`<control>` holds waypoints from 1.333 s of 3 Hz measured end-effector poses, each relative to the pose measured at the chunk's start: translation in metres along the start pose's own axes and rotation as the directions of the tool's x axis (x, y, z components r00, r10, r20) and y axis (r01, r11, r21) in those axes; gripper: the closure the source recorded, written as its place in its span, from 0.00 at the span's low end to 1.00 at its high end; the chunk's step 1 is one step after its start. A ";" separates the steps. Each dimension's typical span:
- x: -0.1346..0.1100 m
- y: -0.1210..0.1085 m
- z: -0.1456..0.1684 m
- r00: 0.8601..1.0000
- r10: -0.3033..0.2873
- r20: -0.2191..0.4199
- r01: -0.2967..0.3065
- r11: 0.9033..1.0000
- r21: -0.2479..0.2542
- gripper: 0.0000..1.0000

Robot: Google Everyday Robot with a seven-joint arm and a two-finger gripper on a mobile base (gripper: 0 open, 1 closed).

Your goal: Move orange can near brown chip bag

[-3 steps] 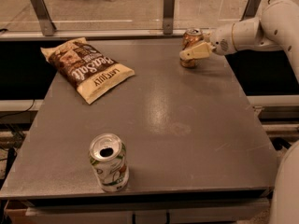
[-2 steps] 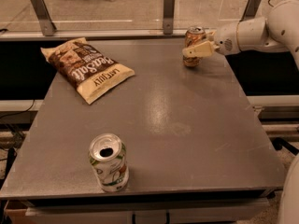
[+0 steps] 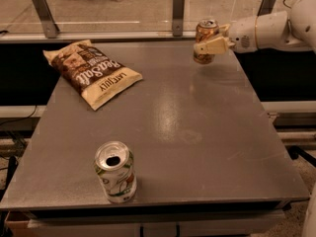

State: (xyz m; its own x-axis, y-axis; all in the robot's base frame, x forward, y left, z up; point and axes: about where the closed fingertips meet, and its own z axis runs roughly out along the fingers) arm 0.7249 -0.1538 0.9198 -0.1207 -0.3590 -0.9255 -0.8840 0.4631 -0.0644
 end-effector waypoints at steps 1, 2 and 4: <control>0.000 0.000 0.000 1.000 0.000 0.000 0.000 1.000 0.000 1.00; -0.008 0.023 0.021 1.000 -0.017 0.016 0.018 0.998 -0.061 1.00; -0.053 0.087 0.079 0.993 -0.075 0.089 0.091 0.978 -0.190 1.00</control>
Offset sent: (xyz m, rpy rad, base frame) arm -0.0296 0.0732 -0.0017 0.0316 -0.0035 0.1537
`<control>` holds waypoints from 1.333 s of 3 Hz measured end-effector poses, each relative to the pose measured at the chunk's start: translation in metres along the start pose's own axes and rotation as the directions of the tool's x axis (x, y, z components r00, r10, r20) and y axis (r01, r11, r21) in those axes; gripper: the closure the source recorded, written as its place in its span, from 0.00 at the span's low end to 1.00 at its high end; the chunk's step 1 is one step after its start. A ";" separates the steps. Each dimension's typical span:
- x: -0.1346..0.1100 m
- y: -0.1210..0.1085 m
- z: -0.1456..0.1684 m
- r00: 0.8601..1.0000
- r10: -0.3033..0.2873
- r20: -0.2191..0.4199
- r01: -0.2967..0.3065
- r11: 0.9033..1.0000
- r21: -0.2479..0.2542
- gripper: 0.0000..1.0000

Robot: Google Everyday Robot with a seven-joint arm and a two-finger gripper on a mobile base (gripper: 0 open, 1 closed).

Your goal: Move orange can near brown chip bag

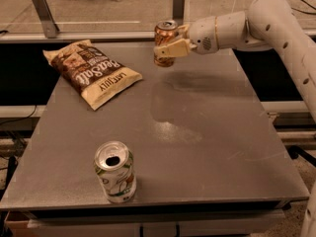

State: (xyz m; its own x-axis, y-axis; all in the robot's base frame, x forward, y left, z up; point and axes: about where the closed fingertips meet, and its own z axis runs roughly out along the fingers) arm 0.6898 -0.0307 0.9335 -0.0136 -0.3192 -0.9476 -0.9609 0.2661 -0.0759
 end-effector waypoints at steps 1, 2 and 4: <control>-0.003 0.018 0.038 1.000 0.016 0.015 -0.015 0.997 -0.072 1.00; 0.008 0.026 0.057 0.999 0.045 0.004 -0.044 0.994 -0.096 1.00; 0.021 0.022 0.056 0.998 0.060 -0.024 -0.062 0.996 -0.069 0.82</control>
Offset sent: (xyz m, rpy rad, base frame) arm -0.0114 0.0702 -0.0493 0.0174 0.1164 0.0851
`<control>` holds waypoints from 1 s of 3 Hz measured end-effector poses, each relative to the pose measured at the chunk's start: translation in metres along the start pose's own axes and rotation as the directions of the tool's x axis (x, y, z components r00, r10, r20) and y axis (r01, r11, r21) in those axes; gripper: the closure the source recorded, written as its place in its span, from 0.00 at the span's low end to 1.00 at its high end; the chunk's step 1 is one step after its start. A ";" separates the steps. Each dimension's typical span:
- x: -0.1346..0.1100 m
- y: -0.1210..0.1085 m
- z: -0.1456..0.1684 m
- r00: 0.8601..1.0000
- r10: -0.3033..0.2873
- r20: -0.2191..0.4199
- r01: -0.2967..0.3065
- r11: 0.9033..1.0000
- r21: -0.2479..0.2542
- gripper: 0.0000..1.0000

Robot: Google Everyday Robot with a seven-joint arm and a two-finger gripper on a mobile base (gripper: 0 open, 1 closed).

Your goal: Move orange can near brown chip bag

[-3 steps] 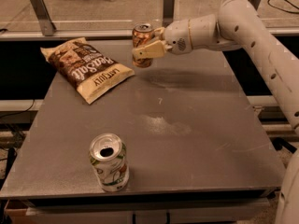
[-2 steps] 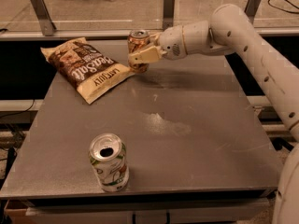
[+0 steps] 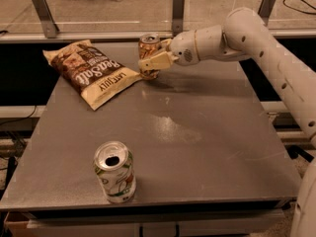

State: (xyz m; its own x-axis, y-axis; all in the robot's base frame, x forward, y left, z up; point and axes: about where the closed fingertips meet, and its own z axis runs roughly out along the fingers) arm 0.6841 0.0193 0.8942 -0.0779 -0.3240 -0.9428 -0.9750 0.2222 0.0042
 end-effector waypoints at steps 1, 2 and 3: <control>0.006 -0.001 -0.001 1.000 0.010 -0.007 -0.010 1.000 0.005 0.59; 0.011 -0.001 -0.001 1.000 0.020 -0.009 -0.020 1.000 0.005 0.36; 0.016 0.000 0.000 1.000 0.026 -0.007 -0.026 1.000 0.004 0.12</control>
Offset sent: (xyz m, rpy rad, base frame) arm 0.0005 -0.0137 -0.0147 -0.0050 0.0258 -0.0278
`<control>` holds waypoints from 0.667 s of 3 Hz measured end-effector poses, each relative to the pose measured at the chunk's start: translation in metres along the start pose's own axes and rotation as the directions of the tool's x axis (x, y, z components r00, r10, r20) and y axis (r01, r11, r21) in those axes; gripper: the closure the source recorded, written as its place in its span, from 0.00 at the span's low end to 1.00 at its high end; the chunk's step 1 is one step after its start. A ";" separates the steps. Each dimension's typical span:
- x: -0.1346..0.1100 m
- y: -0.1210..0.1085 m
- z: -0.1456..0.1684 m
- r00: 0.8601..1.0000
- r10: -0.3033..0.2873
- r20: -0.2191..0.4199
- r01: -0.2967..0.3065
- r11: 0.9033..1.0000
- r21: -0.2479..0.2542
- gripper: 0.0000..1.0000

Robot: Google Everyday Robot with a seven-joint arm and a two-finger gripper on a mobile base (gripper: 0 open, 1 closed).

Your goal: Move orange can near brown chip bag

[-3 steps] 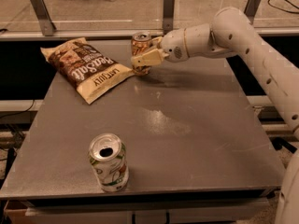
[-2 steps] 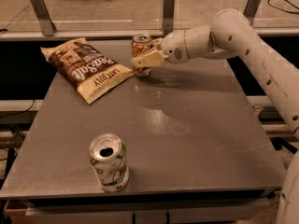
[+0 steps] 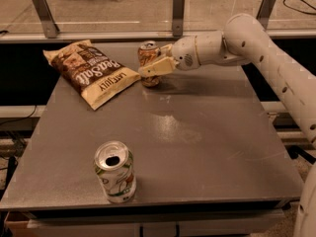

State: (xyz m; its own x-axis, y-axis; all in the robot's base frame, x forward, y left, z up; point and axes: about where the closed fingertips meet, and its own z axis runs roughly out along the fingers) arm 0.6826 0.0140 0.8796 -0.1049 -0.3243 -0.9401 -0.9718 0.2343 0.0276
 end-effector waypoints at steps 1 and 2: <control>0.001 0.002 -0.002 1.000 0.002 0.007 -0.002 1.000 0.000 0.00; 0.000 0.000 -0.023 1.000 -0.007 -0.001 0.007 0.999 0.039 0.00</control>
Offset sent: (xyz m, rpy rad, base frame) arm -0.0075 -0.0585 0.0215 -0.0268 -0.0497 -0.0942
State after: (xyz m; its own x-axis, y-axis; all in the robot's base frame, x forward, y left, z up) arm 0.6777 -0.0076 0.8874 -0.0982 -0.3267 -0.9400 -0.9636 0.2672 0.0078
